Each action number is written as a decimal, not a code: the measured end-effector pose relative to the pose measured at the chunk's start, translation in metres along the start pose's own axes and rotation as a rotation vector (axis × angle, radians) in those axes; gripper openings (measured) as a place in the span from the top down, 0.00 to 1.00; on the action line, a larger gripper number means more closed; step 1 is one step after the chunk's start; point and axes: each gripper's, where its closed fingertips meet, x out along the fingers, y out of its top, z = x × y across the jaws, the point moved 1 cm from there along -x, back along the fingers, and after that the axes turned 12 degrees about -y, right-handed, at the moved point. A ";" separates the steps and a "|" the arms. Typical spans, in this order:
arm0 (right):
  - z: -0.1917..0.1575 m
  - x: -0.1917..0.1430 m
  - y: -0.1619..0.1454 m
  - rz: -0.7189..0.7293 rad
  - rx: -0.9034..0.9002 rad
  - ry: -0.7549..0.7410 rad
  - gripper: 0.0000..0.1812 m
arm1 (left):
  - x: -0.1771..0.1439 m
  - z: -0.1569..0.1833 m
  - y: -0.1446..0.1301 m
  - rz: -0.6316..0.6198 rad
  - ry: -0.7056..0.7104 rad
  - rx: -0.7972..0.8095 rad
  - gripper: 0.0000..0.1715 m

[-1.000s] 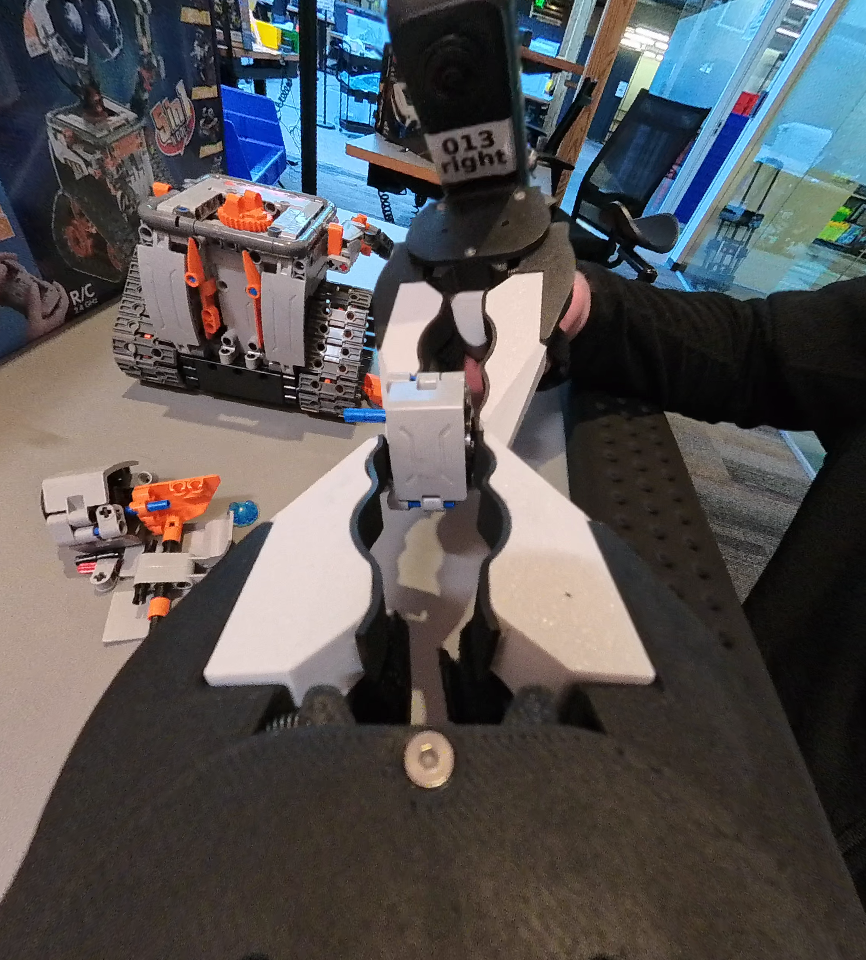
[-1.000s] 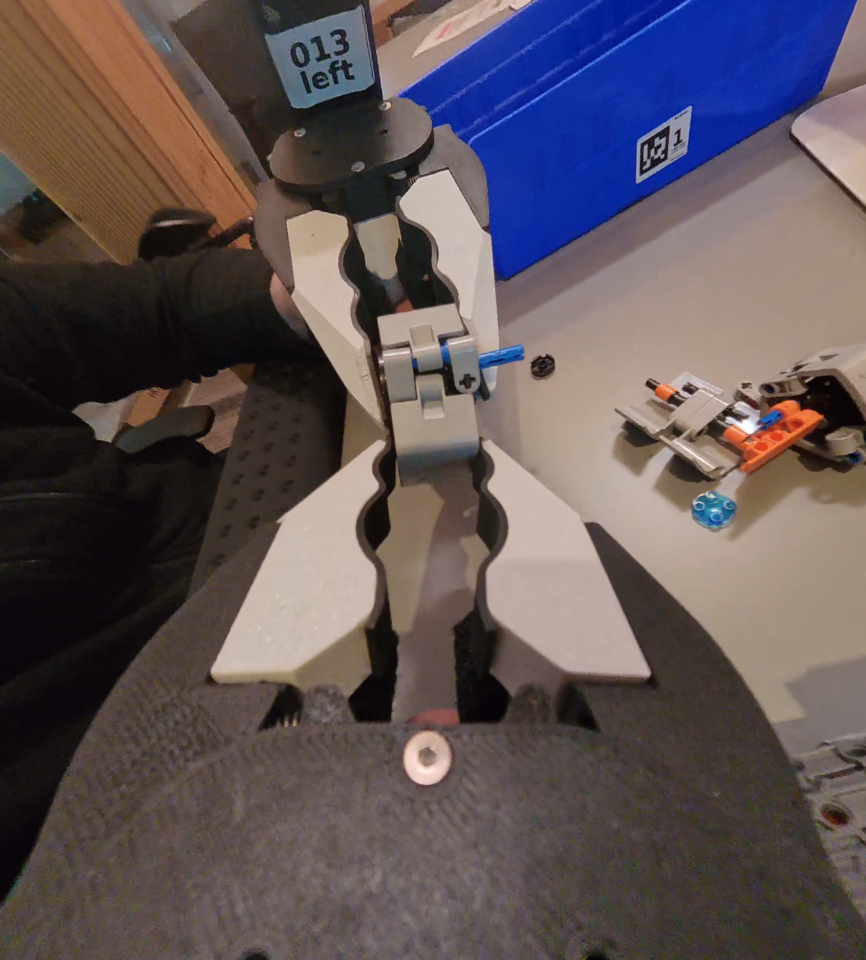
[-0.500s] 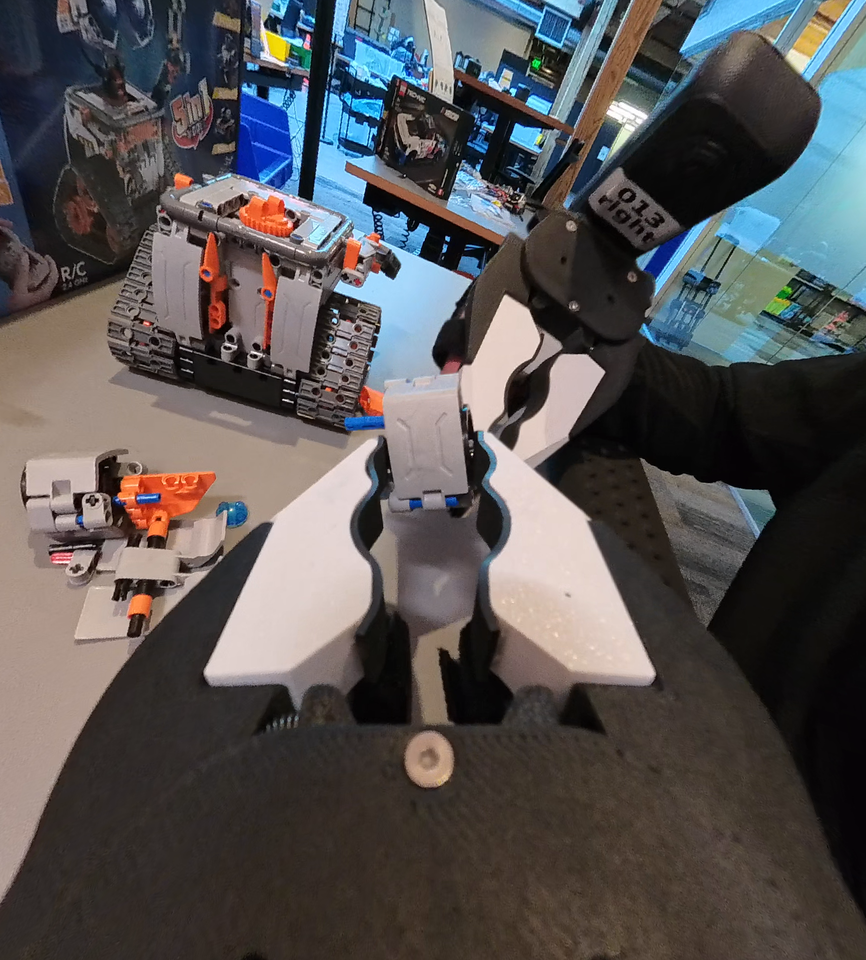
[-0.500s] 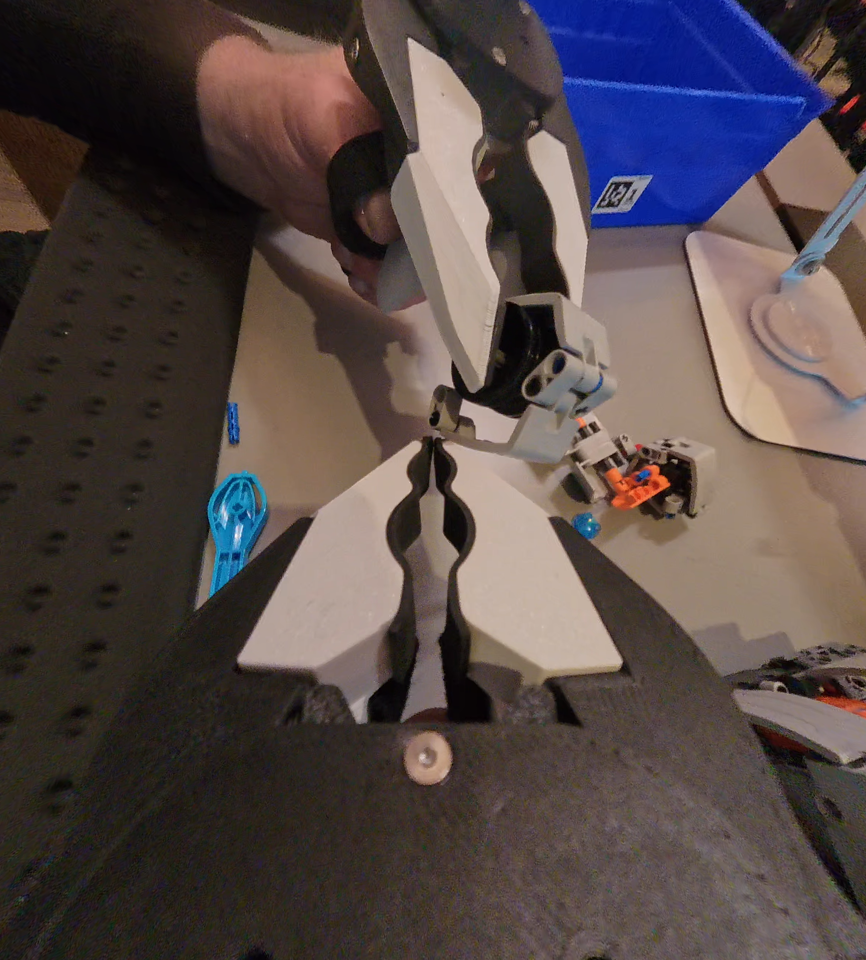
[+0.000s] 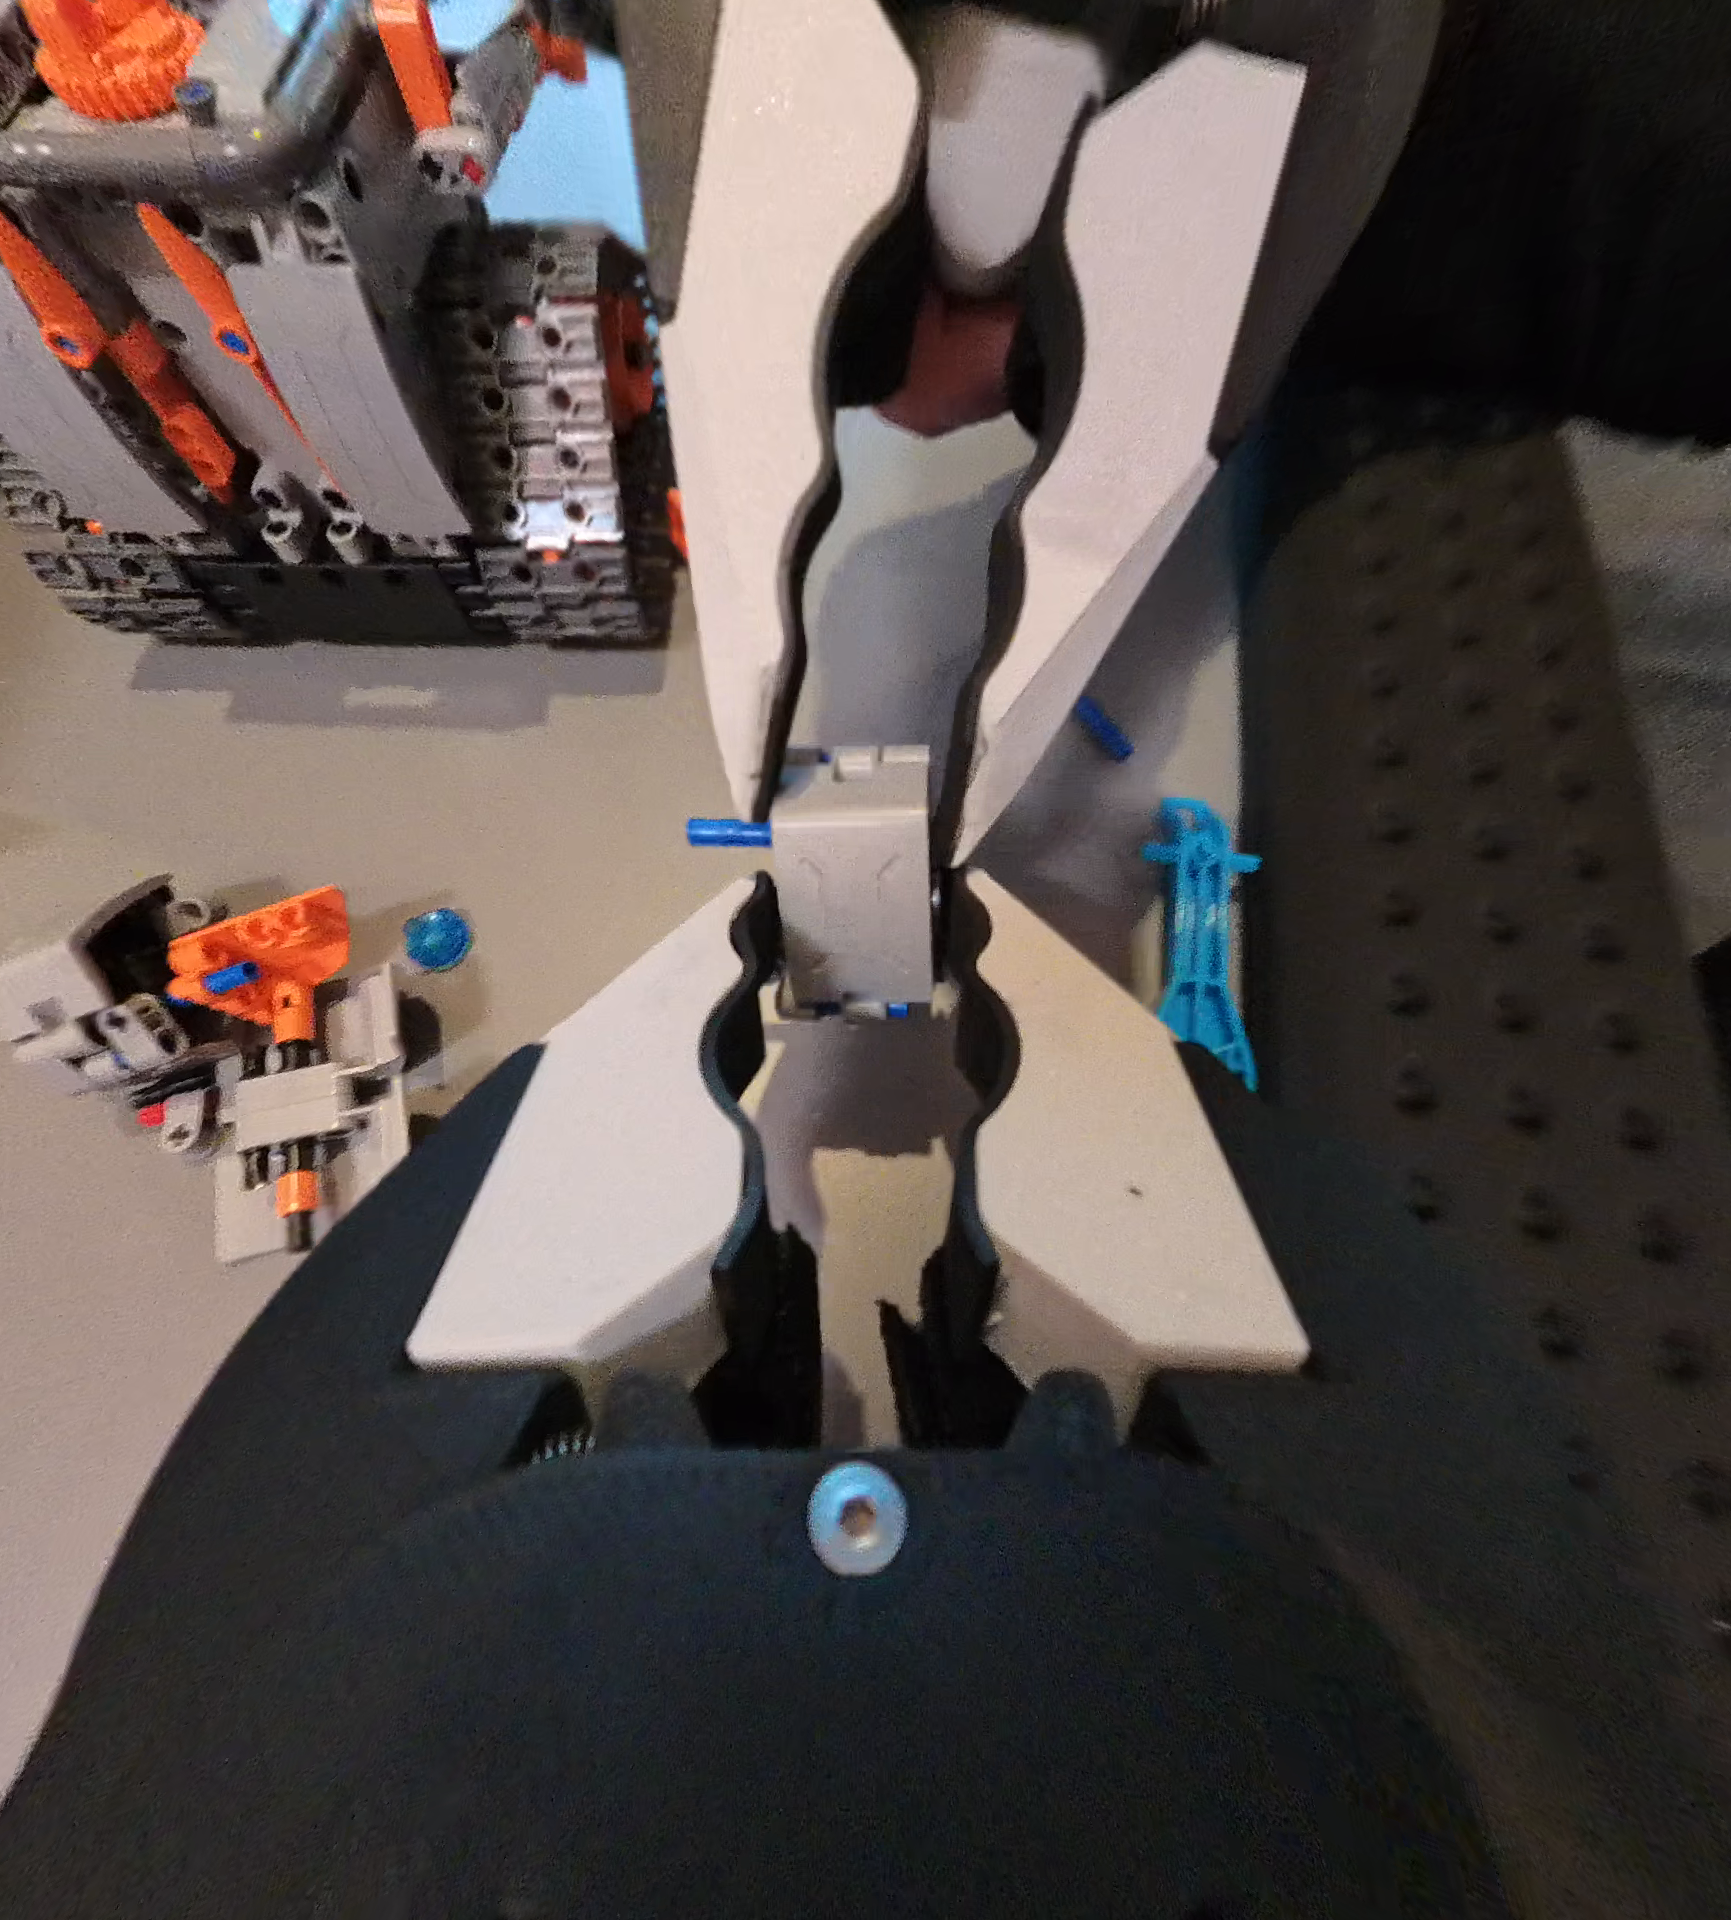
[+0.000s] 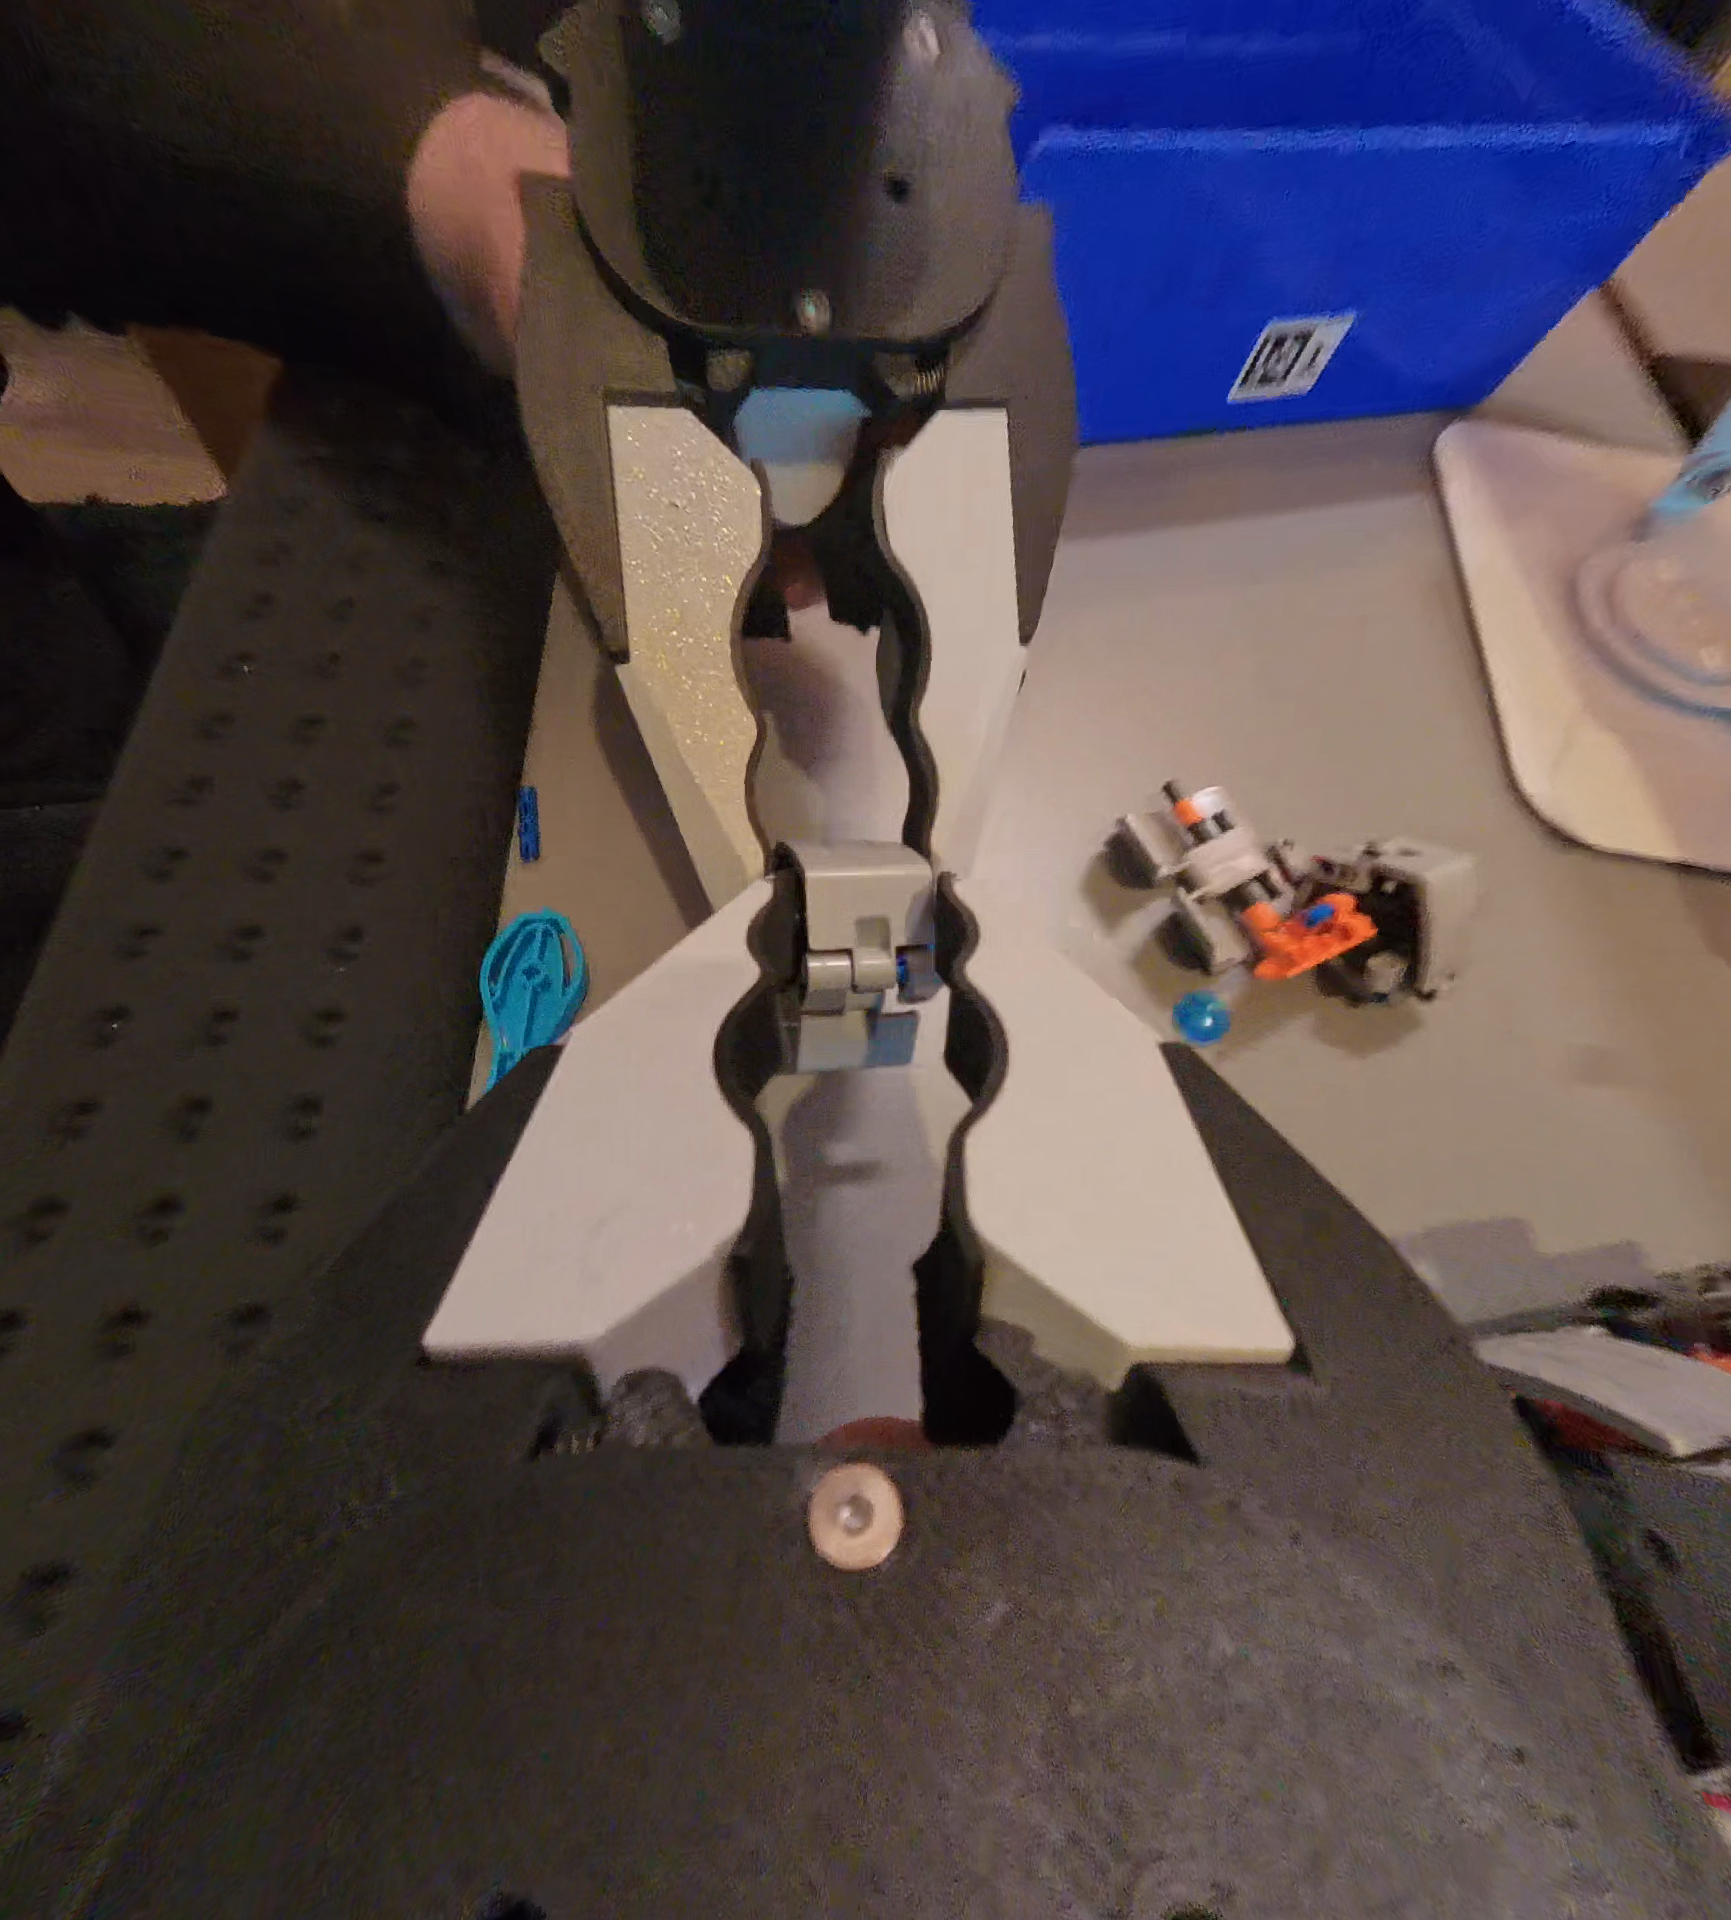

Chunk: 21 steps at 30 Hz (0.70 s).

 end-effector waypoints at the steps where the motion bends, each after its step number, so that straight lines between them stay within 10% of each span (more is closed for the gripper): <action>1: 0.001 0.001 -0.004 -0.021 0.030 0.009 0.87 | 0.000 -0.002 -0.002 -0.016 0.013 0.008 0.82; 21: 0.004 0.009 -0.049 -0.240 0.126 0.065 0.88 | 0.007 -0.008 -0.052 -0.215 0.009 -0.063 0.74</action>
